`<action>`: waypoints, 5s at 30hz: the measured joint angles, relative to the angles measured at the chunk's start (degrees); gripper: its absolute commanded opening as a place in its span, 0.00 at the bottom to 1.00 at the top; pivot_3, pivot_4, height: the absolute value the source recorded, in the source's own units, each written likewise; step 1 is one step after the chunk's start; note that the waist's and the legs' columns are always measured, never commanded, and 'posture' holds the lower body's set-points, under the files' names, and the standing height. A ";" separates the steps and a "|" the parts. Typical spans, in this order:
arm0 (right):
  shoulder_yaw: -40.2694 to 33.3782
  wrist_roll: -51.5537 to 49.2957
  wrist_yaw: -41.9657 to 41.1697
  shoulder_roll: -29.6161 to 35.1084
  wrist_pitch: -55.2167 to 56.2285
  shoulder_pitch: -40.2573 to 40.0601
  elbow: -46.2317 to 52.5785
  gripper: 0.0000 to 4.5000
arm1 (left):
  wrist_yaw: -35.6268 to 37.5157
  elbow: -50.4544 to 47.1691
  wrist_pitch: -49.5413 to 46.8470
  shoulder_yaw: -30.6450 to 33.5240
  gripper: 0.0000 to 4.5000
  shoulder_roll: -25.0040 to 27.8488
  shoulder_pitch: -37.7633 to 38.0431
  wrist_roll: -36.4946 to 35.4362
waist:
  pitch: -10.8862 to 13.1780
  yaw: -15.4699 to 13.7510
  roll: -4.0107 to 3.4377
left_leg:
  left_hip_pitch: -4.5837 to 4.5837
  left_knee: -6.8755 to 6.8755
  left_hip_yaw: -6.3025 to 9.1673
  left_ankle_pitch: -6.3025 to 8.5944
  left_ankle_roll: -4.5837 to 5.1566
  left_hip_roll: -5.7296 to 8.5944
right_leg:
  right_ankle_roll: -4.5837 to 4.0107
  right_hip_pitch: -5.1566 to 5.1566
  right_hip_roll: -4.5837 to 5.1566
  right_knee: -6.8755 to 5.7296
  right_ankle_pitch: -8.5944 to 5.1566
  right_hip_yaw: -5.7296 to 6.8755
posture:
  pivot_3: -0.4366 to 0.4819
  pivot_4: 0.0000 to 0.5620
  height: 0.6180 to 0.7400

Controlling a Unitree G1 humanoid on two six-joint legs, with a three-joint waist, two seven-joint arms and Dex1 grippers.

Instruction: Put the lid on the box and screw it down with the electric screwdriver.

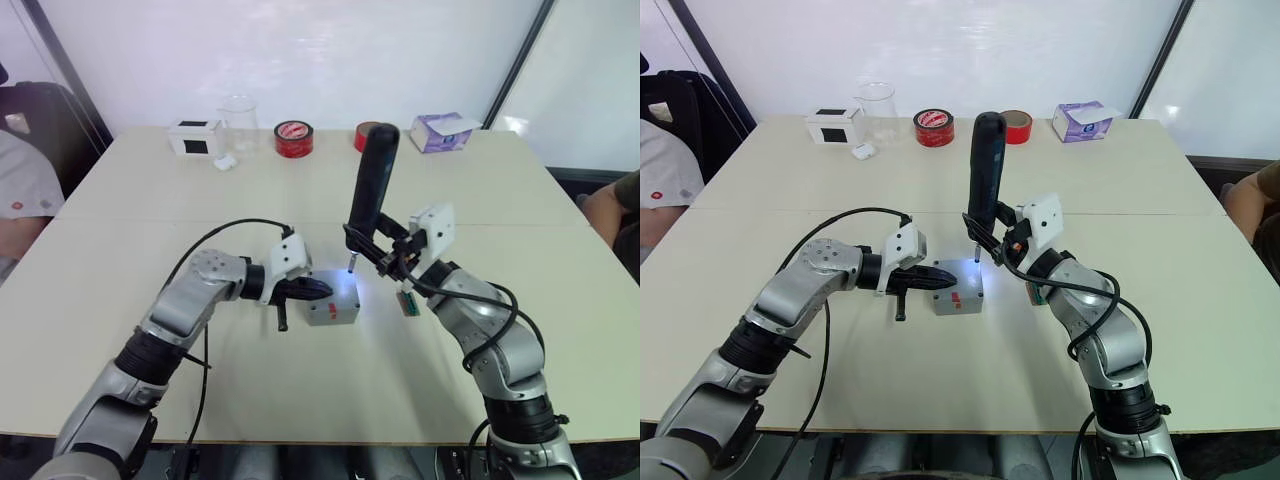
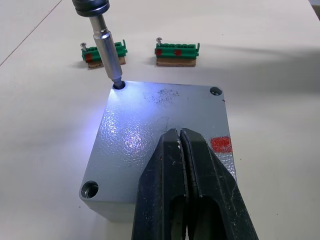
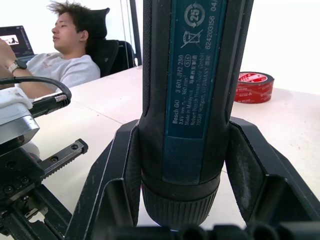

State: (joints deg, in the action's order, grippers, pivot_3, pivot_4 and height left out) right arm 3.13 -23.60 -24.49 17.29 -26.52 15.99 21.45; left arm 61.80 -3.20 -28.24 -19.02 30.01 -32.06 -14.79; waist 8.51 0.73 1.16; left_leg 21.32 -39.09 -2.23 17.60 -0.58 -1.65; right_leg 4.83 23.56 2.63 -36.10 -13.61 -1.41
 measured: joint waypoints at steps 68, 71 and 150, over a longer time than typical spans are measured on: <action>3.68 -17.53 -11.00 44.26 -60.65 23.86 -38.67 0.99 | 4.03 -15.84 -9.65 3.94 0.00 9.47 4.99 -11.14 | 0.92 -0.11 -0.81 | 1.26 -0.09 -0.41 0.40 0.71 0.02 | 0.27 1.06 0.02 0.65 0.15 -0.24 | 0.48 0.27 1.00; 4.90 -15.13 -12.53 44.69 -58.28 24.07 -38.30 0.99 | 3.96 -15.22 -9.58 4.28 0.00 9.55 5.05 -10.91 | 0.92 -0.12 -0.81 | 1.26 -0.10 -0.41 0.40 0.71 0.05 | 0.28 1.05 0.04 0.65 0.16 -0.24 | 0.48 0.27 1.00; 16.25 -4.74 -20.36 25.99 -31.69 9.46 6.56 0.99 | -2.24 0.08 0.18 2.44 0.00 4.01 8.46 4.30 | 0.91 -0.16 -0.65 | 1.10 -0.21 -0.24 0.37 0.65 0.03 | 0.35 1.12 0.02 -0.04 0.15 -0.09 | 0.48 0.27 1.00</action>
State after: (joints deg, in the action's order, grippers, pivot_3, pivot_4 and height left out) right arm 19.38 -28.34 -44.84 43.28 -58.20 25.45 28.01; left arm 59.57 -3.12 -28.07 -16.57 34.02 -23.60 -10.50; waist 9.42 0.57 0.51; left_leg 22.42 -39.30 -2.46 17.97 0.07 -1.61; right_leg 5.18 24.67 2.64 -36.13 -13.46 -1.50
